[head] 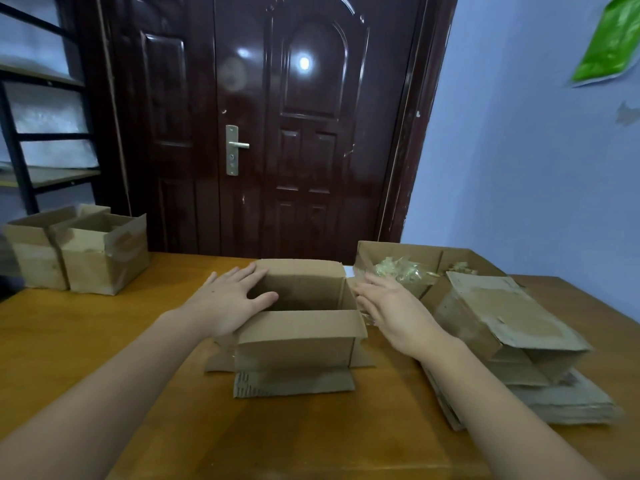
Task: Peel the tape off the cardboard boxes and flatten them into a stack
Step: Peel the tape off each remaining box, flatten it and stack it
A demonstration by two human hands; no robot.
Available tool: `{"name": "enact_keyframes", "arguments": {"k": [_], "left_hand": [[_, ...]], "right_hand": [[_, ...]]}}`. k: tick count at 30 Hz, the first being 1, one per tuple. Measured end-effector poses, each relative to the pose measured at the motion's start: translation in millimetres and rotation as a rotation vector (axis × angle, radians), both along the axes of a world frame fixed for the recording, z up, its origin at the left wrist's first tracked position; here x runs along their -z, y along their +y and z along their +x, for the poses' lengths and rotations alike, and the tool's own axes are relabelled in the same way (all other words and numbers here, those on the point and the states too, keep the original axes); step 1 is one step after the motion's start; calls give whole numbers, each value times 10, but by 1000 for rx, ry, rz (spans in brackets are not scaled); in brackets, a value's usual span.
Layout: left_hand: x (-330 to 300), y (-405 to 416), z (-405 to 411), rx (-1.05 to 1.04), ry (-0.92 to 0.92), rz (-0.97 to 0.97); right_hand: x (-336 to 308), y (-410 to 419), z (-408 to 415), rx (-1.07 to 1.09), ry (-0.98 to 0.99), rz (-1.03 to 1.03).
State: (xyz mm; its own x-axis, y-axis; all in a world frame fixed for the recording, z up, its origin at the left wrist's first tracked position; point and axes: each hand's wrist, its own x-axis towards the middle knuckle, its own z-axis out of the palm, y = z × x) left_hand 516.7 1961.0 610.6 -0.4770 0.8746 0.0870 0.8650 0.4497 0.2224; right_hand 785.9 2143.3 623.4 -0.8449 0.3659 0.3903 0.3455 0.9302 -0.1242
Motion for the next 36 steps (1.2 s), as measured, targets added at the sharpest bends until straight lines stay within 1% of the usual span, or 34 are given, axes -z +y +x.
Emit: {"name": "enact_keyframes", "arguments": {"k": [2, 3, 4, 5, 8, 11, 14, 17, 18, 21, 25, 27, 29, 31, 34, 36], "left_hand": [[4, -3, 5, 3, 1, 7], [4, -3, 10, 3, -2, 9], [0, -4, 17, 3, -8, 11], [-4, -8, 26, 3, -17, 12], [-17, -36, 72, 2, -33, 18], [-31, -87, 136, 11, -63, 44], [-43, -167, 239, 40, -110, 75], [-60, -257, 343, 90, -123, 115], [-64, -278, 379, 98, -130, 132], [-81, -311, 478, 106, -184, 163], [-102, -326, 606, 218, -330, 180], [-95, -316, 705, 266, -355, 179], [-93, -286, 828, 295, -325, 161], [-111, -267, 977, 328, -240, 140], [-172, -249, 1175, 428, -65, 137], [-197, -237, 1250, 466, -40, 118]], "right_hand": [[48, -75, -7, 31, -21, -245], [69, -111, -13, 39, -12, -324], [85, -142, -22, 45, -9, -357], [92, -167, -32, 53, -28, -357], [66, -200, -60, 101, -151, -268], [101, -232, -74, 129, -155, -205], [240, -305, -95, 184, -38, -152], [358, -367, -136, 295, 123, -156], [380, -387, -150, 319, 186, -199], [390, -463, -182, 281, 378, -477], [337, -542, -237, 193, 454, -701], [278, -598, -274, 173, 503, -803], [203, -653, -317, 134, 588, -914], [135, -684, -355, 104, 657, -1006], [53, -675, -353, 122, 723, -1072], [9, -646, -314, 143, 755, -1096]]}}
